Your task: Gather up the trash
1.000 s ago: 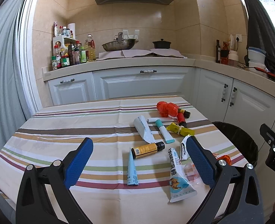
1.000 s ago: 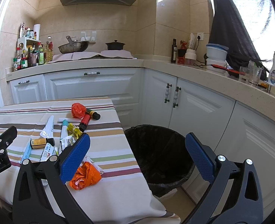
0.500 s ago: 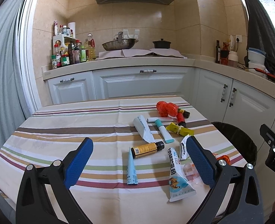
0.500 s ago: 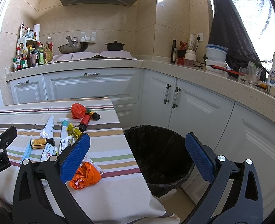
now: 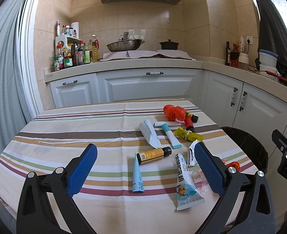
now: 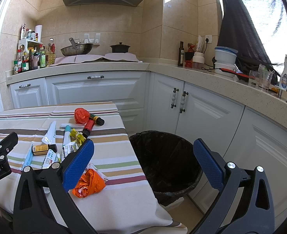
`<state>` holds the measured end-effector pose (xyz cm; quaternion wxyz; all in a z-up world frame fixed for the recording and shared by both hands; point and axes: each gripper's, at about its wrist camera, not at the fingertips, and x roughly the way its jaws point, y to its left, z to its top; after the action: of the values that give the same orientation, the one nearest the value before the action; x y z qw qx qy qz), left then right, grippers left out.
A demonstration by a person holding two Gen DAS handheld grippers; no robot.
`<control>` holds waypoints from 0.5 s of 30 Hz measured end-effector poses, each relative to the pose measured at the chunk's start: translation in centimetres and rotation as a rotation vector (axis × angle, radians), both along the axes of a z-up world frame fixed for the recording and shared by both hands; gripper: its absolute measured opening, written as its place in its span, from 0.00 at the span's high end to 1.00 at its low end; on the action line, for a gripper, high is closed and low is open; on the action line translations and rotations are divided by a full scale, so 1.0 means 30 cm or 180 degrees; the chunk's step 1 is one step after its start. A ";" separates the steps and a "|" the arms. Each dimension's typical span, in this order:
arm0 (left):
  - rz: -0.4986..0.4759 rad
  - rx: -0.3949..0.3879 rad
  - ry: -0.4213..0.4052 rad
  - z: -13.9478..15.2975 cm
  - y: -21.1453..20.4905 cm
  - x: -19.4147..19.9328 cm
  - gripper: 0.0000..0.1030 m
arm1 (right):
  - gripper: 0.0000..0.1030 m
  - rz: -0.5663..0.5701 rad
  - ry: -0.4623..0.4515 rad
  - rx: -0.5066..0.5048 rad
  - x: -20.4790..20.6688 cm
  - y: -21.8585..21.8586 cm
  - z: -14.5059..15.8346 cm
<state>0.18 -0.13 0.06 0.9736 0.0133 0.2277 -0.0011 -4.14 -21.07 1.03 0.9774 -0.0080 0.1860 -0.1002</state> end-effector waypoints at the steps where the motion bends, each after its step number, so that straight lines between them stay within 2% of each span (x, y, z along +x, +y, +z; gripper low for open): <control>1: 0.0000 0.0001 -0.0001 -0.001 -0.002 0.001 0.06 | 0.04 0.0000 0.0001 0.0001 0.000 0.000 0.001; 15: -0.0006 0.0006 -0.0006 0.006 0.008 -0.007 0.06 | 0.04 -0.0002 -0.0002 0.0001 -0.001 0.000 0.003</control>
<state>-0.04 0.10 0.25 0.9738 0.0144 0.2268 -0.0018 -4.17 -21.06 1.12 0.9774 -0.0077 0.1857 -0.1005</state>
